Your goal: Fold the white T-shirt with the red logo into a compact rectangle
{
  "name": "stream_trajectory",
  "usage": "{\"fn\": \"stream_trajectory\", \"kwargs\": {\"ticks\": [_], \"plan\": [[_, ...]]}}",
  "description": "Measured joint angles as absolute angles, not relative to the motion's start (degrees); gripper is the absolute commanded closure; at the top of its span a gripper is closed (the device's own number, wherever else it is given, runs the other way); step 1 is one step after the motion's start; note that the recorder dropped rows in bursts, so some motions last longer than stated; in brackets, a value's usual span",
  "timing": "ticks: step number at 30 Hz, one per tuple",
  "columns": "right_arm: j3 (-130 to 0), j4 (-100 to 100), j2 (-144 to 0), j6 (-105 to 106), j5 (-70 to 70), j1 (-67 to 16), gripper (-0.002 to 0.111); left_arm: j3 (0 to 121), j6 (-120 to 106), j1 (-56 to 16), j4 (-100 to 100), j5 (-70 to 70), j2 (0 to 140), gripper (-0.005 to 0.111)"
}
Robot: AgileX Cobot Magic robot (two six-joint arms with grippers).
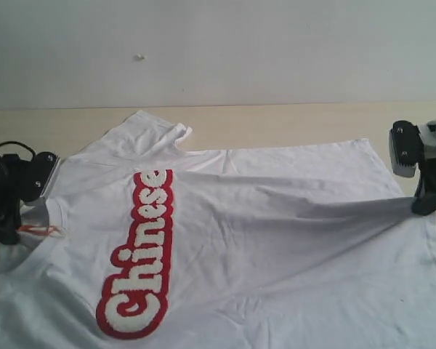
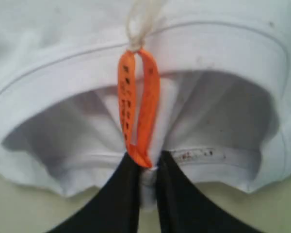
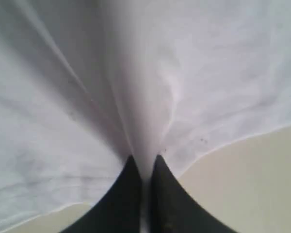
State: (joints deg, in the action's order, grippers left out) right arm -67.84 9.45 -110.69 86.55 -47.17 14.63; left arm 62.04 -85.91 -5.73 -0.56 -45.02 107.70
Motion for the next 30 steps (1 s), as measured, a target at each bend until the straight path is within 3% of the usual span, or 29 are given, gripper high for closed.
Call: {"fn": "stream_trajectory", "kwargs": {"ticks": [5, 14, 30], "plan": [[-70.7, 17.1, -105.1, 86.6, -49.4, 14.6, 0.108, 62.4, -72.3, -5.0, 13.4, -43.2, 99.5, 0.107], [-71.3, 26.4, -93.4, 86.6, -53.9, 14.5, 0.108, 62.4, -55.6, 0.2, 16.9, -37.5, 82.9, 0.107], [-71.3, 31.2, -75.4, 81.5, -58.4, 12.7, 0.108, 62.4, -41.3, 0.4, 21.7, -45.4, 61.8, 0.107]]}}
